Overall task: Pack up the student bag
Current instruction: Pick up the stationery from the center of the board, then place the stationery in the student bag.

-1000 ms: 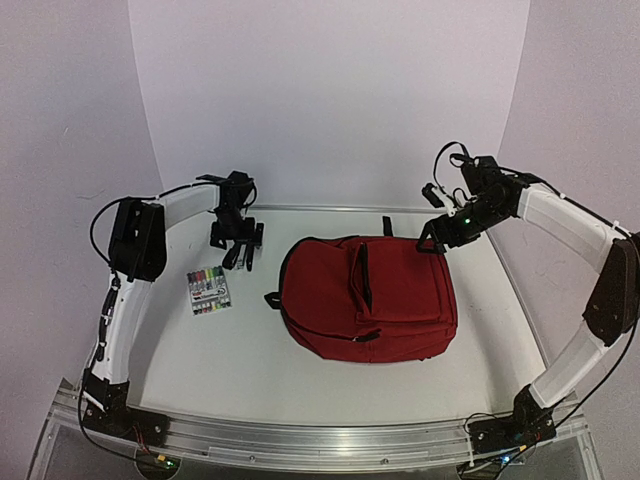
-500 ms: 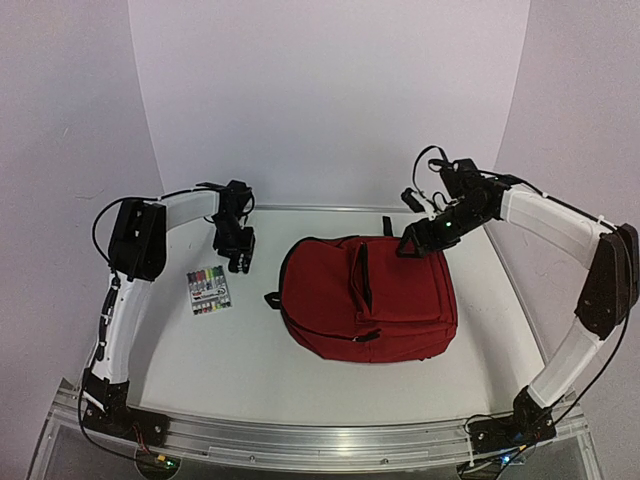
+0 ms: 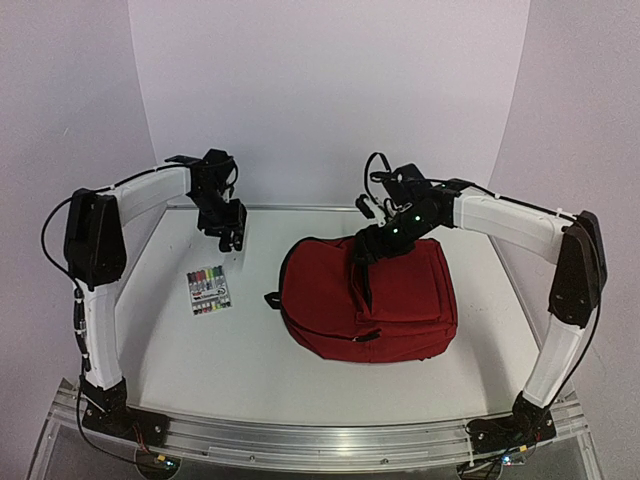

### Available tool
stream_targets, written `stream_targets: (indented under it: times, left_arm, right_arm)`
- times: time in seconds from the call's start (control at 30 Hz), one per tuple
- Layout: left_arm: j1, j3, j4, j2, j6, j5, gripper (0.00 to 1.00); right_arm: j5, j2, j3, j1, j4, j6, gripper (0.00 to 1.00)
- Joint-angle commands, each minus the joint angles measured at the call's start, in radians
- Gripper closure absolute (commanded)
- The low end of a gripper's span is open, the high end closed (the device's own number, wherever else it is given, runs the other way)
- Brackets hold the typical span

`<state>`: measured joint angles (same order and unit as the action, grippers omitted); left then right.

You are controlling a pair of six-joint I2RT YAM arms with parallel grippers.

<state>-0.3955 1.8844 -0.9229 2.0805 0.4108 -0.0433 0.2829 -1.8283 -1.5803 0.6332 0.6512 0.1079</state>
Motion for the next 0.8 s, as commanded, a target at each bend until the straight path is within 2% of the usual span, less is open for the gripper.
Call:
stream_targets:
  times: [0.0,0.13,0.47,0.57,0.7,0.77]
  left_arm:
    - [-0.041,-0.037,0.036,-0.162,0.054,0.033,0.70]
    - [-0.082,-0.053,0.010,-0.188,0.062,0.096,0.70]
    - [-0.116,-0.083,0.017,-0.197,0.077,0.118,0.70]
    - [-0.121,-0.081,0.017,-0.196,0.077,0.117,0.70]
    - [-0.131,-0.065,0.013,-0.193,0.077,0.118,0.69]
    - [-0.138,-0.051,0.007,-0.192,0.078,0.120,0.69]
  right_arm:
    - [-0.185,-0.033,-0.030,0.037,-0.027,0.087,0.33]
    - [-0.266,-0.040,0.009,0.054,-0.027,0.107,0.40]
    - [-0.283,-0.007,0.095,0.097,-0.024,0.105,0.47]
    - [-0.283,0.001,0.120,0.100,-0.021,0.103,0.45]
    - [-0.315,-0.012,0.138,0.111,-0.029,0.109,0.35]
    - [-0.342,-0.023,0.139,0.114,-0.043,0.118,0.33]
